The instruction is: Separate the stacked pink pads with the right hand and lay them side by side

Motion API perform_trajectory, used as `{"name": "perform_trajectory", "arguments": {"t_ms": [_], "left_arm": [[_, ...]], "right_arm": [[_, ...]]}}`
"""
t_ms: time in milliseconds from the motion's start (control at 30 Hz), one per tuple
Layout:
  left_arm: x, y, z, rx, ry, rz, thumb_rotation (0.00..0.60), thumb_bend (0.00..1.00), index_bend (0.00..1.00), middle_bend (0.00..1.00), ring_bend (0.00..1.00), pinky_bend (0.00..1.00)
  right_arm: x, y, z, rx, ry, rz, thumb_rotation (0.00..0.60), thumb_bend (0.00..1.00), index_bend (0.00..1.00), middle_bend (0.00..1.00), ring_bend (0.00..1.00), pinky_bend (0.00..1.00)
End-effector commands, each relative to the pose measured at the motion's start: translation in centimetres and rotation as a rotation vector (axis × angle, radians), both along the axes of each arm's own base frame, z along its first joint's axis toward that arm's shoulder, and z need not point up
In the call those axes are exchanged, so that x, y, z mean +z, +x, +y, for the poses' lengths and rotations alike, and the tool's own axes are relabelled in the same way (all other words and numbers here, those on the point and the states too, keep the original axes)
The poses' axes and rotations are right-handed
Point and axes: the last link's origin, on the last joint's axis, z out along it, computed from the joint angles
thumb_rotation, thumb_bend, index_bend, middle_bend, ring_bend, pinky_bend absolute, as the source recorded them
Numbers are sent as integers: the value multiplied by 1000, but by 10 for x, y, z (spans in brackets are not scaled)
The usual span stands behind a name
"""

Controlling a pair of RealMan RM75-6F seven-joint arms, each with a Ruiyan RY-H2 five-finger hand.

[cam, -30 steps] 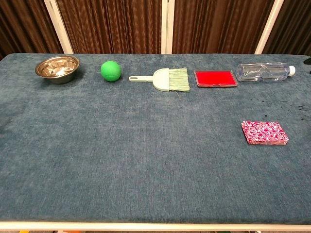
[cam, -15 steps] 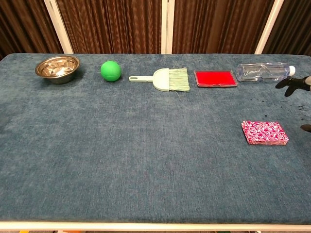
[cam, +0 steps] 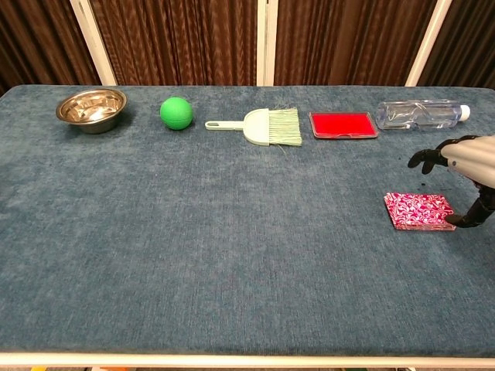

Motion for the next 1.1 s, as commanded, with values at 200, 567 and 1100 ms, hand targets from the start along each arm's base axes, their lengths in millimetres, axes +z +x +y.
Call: {"name": "perform_trajectory", "arguments": {"t_ms": [200,567,1100], "left_arm": [[0,-1,0,1,0,-4,600,0,93,69,42,227],[2,-1,0,1,2,-5,600,0,94,69,42,228],[3,-6,-3,10,2,-5,600,0,99,69,42,228]], "right_arm": [[-7,1,0,-6,0,0,600,200,226,202,42,0],[-17,1,0,-11,8,-9,600,202,212,214,42,0],[-25,3,0,-11,20,1,600,203,211,238,42,0]]}}
